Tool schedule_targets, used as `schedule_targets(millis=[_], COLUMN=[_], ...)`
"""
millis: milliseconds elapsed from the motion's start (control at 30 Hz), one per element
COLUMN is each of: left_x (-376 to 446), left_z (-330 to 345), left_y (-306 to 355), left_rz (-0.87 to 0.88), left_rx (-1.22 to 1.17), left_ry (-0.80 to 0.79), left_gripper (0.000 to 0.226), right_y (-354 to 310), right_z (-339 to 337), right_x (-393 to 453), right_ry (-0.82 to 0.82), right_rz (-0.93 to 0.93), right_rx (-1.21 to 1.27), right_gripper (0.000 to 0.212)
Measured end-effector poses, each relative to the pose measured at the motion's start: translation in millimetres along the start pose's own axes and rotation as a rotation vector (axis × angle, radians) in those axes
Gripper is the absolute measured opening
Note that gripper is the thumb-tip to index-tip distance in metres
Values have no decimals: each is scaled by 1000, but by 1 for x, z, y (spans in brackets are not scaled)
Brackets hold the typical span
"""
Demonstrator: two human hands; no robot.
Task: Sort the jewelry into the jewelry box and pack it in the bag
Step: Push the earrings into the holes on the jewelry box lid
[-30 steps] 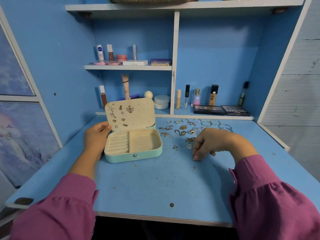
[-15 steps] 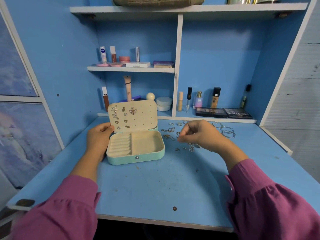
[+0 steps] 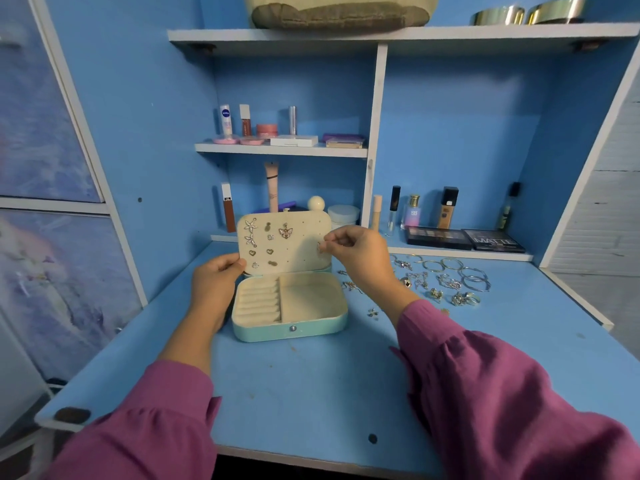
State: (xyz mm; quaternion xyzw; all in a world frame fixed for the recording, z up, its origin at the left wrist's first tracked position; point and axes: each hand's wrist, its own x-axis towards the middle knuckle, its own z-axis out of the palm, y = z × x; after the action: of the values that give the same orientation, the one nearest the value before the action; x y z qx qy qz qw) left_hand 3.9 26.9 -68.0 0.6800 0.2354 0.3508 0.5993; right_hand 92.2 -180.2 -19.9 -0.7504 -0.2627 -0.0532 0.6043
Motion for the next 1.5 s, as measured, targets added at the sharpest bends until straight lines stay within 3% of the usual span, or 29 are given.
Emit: schedule_targets(millis=[167,600,1033,1500], left_x=[-2,-5,-1,-1], left_z=[1,1,0,0], left_y=[0,1,-2,-2], left_rz=[28,49,33,30], left_rx=[1,2,8,1], left_ry=[2,-3,0,-9], left_gripper=[18,20,22,21], right_y=[-6,-7,-5,-6], right_z=[26,43,41,38], right_x=[14,20,10,6], right_ry=[41,145,111,111], right_rz=[-2,7,22,-80], right_rx=[48,-131,-3,-18], right_gripper=[5,4,20,7])
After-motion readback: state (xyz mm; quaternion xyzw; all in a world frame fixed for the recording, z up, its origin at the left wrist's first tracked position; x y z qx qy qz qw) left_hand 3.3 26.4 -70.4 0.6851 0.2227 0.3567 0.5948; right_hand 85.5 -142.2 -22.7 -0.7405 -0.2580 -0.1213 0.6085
